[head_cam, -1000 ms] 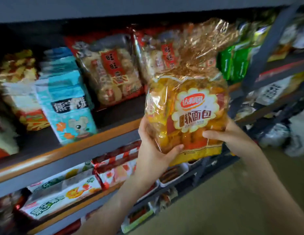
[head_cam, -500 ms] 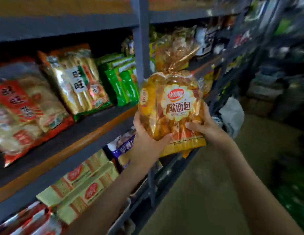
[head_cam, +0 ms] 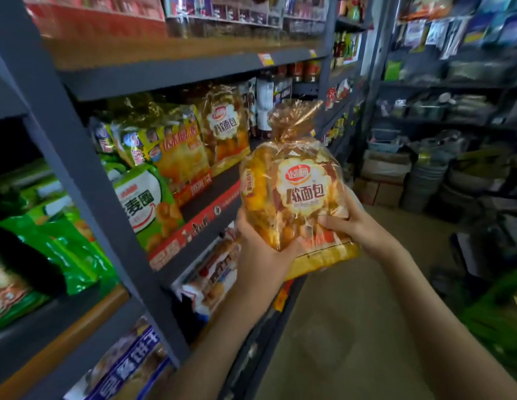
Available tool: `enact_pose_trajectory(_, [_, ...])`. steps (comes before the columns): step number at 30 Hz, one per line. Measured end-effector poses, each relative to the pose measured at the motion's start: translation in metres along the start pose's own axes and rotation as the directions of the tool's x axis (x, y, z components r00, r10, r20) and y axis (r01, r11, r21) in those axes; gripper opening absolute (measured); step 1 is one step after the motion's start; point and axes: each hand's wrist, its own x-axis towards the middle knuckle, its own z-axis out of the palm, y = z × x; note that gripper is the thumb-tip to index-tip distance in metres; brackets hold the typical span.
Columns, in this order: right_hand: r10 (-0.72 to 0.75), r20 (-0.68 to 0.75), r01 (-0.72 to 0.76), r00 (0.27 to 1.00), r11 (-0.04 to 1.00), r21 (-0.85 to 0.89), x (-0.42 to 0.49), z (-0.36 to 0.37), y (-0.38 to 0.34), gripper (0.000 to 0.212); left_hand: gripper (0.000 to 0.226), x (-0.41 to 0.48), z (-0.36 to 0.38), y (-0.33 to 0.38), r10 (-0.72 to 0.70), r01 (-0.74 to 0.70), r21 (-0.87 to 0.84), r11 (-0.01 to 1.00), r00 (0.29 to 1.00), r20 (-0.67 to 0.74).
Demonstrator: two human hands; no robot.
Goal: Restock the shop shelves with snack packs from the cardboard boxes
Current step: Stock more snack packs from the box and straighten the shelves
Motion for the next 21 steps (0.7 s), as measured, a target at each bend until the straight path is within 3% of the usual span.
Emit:
enact_pose_trajectory(8, [-0.033,-0.015,0.034,0.999,0.999,0.016,0.108,-0.043,0.008,0.082,0.096,0.094,0.036,0.01,-0.101,0.098,-0.05,0.994,0.992,-0.071])
enact_pose_trajectory(12, [-0.004,0.208,0.018,0.978,0.998,-0.067,0.164,-0.068,0.014,0.095,0.088,0.125,0.057,0.017,-0.149,0.142,-0.045,0.989,0.962,-0.23])
enact_pose_trajectory(16, [-0.008,0.453,0.1,0.892,0.978,-0.181,0.21,-0.074,-0.001,0.105,0.084,0.147,0.058,0.027,-0.189,0.184,-0.051,0.982,0.901,-0.391])
enact_pose_trajectory(21, [-0.085,0.524,0.194,0.847,0.968,-0.158,0.265,-0.05,-0.027,0.102,0.093,0.172,0.043,0.04,-0.157,0.281,0.183,0.942,0.851,-0.501])
